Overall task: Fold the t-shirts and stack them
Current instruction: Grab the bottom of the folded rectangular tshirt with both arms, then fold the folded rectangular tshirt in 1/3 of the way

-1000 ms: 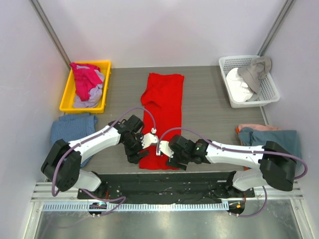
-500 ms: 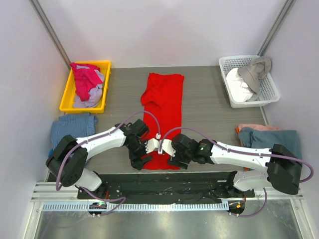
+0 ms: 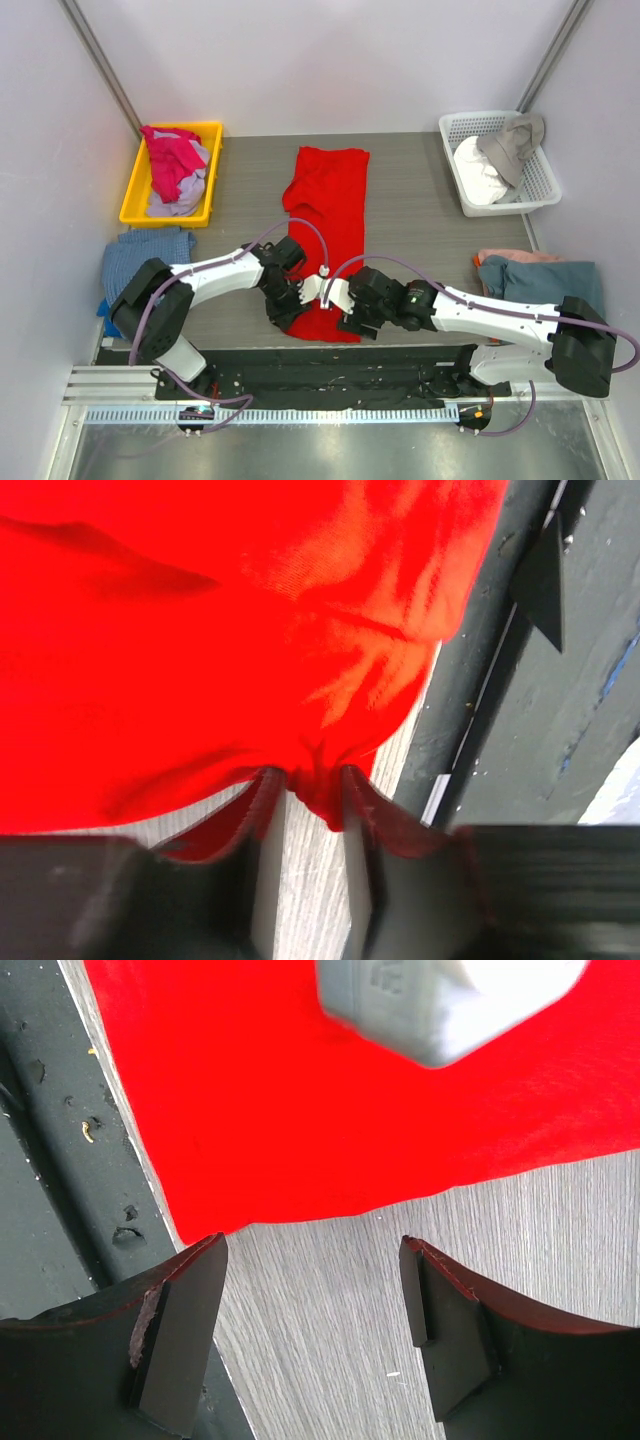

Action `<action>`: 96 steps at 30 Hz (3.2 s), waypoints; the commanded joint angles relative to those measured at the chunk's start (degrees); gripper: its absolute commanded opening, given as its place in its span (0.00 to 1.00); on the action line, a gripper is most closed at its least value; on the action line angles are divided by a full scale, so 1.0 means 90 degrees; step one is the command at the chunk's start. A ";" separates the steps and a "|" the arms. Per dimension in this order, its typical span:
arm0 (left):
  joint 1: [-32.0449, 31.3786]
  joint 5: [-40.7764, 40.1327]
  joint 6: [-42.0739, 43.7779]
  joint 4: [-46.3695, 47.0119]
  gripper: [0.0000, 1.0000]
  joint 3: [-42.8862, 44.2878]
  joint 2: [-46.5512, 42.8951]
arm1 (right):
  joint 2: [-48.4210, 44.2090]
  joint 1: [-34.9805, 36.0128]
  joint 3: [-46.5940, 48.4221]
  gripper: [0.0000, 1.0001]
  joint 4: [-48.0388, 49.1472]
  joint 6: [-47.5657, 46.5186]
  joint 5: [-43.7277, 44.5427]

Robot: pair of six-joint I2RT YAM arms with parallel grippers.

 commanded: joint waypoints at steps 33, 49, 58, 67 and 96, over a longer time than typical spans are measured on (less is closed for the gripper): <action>-0.0024 -0.0030 0.0336 -0.0249 0.00 0.0304 0.0284 | 0.0930 0.0597 0.0132 0.71 0.0281 -0.0141 -0.0407; -0.0024 -0.0020 0.0483 -0.0171 0.00 0.0051 0.0206 | 0.1398 0.0597 0.0191 0.54 0.0428 -0.0209 -0.0368; -0.0024 -0.0079 0.0483 -0.0170 0.00 -0.0067 0.0069 | 0.1448 0.0606 0.0308 0.19 0.0302 -0.0112 -0.0368; -0.0024 -0.0303 0.0541 -0.0629 0.00 -0.0106 -0.0282 | 0.1058 0.0694 0.0523 0.01 -0.0324 -0.0082 -0.0466; 0.0308 -0.1466 0.0492 -0.0405 0.00 0.1124 -0.1093 | 0.0539 -0.0311 0.1333 0.01 -0.0402 -0.0795 0.0950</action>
